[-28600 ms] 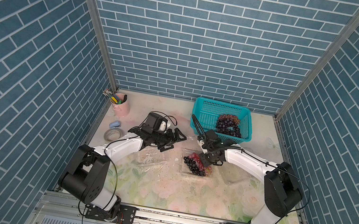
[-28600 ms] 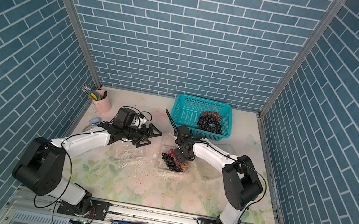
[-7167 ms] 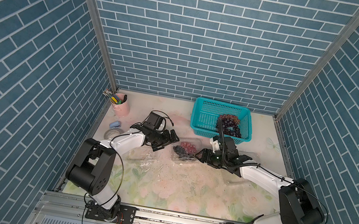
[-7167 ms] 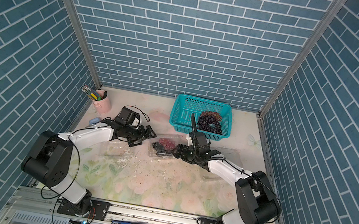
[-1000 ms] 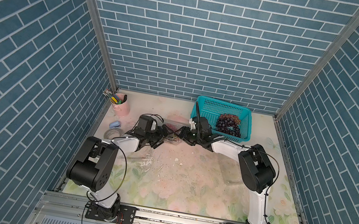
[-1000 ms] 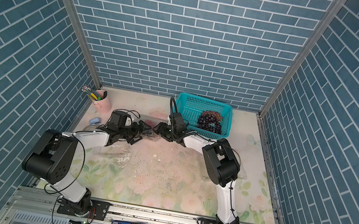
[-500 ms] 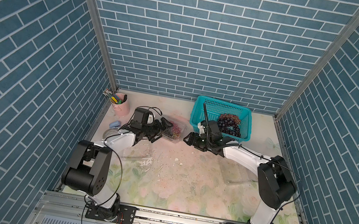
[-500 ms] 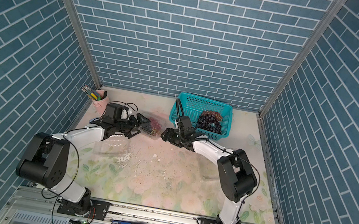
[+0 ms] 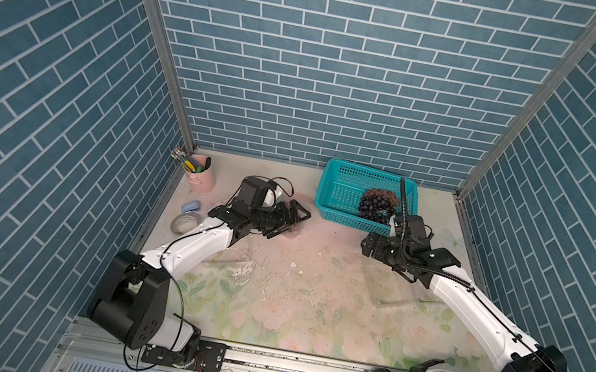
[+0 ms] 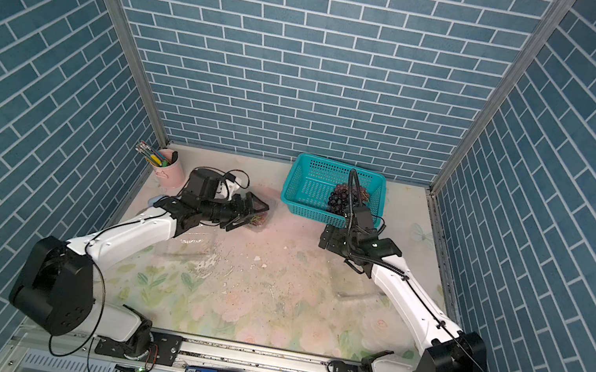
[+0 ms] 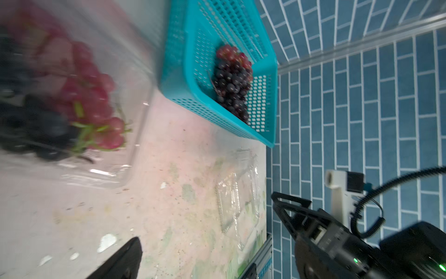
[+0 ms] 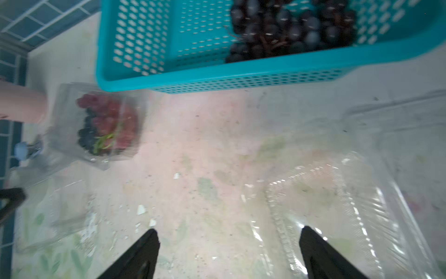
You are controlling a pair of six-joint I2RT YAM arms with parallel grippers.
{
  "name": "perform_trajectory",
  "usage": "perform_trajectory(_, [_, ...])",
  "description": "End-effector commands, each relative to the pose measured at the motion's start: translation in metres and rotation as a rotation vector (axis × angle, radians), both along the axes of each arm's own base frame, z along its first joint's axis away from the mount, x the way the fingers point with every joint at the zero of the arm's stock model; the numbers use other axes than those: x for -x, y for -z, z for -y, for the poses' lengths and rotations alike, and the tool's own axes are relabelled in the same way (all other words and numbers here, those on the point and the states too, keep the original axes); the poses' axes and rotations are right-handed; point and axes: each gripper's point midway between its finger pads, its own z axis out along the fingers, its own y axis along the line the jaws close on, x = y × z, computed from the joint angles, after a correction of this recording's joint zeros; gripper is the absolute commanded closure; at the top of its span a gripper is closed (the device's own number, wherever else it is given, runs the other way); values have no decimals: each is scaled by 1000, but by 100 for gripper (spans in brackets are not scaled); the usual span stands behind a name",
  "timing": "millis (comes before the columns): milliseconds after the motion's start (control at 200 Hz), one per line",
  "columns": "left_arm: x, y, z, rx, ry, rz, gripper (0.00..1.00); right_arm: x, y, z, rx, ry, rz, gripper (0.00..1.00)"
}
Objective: Pack grapes into containers
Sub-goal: Adjust the packing box at the center of the board.
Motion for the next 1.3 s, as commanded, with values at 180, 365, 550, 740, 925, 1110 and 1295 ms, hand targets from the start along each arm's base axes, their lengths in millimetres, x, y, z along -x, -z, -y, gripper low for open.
perform_trajectory(180, [8,-4,66,5,150,42,0,-13,47,21,26,38,-113,5])
perform_trajectory(365, [14,0,62,-14,150,36,0,-42,72,3,-15,12,-160,5])
perform_trajectory(550, [15,2,50,-37,139,35,1,-46,88,-29,-113,-52,-209,5])
perform_trajectory(740, [5,3,29,-39,88,34,0,-16,89,-67,-128,-155,-217,5])
perform_trajectory(925, [-2,8,17,-41,68,19,0,26,82,-112,-151,-311,-204,5])
perform_trajectory(1110, [-4,9,9,-46,56,15,0,74,74,-132,-118,-485,-220,3])
perform_trajectory(1295, [-4,22,14,-54,70,-17,0,76,19,-69,34,-405,-52,2])
